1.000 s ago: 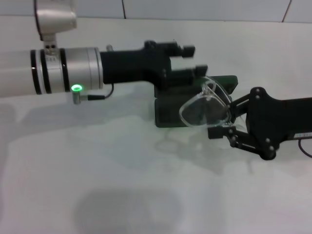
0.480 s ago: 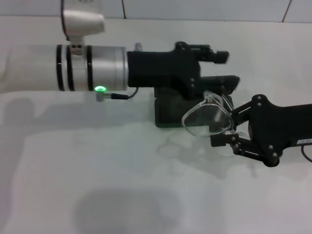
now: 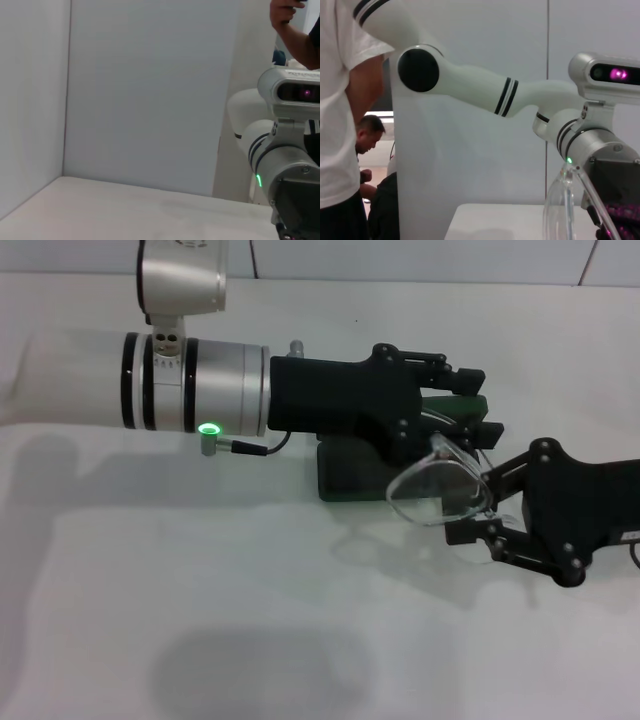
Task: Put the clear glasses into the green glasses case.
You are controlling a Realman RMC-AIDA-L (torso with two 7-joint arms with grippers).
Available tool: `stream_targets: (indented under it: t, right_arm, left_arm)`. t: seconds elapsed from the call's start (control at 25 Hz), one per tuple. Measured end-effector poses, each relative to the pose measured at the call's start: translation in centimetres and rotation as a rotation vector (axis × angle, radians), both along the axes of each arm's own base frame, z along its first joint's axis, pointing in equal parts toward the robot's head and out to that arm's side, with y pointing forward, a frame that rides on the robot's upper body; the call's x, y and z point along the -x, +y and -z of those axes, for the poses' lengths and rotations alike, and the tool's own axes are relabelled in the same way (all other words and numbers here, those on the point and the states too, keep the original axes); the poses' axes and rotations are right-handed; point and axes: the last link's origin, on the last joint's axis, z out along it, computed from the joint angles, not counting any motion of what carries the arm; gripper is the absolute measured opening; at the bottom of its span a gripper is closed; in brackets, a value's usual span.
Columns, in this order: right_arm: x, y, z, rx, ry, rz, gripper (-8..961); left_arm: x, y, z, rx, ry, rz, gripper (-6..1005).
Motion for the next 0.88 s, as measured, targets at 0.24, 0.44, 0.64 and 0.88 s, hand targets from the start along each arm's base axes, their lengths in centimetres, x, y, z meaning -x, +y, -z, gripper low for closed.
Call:
stream_targets:
  t: [0.24, 0.44, 0.64, 0.88]
  right_arm:
    - [-0.9, -0.7, -0.2, -0.052, 0.002, -0.057, 124]
    - [-1.1, -0.9, -0.2, -0.065, 0.007, -0.07, 124]
    - [-1.3, -1.2, -0.1, -0.061, 0.01, -0.062, 124]
    - [-1.5, -1.4, 0.0, -0.058, 0.013, -0.058, 124]
  left_arm:
    - [0.3, 0.0, -0.2, -0.004, -0.018, -0.018, 618]
    - [0.2, -0.6, 0.2, 0.024, -0.004, -0.001, 618]
    - [0.2, -1.1, 0.6, 0.055, 0.009, 0.02, 618]
    - [0.1, -1.6, 0.5, 0.084, -0.001, 0.038, 618]
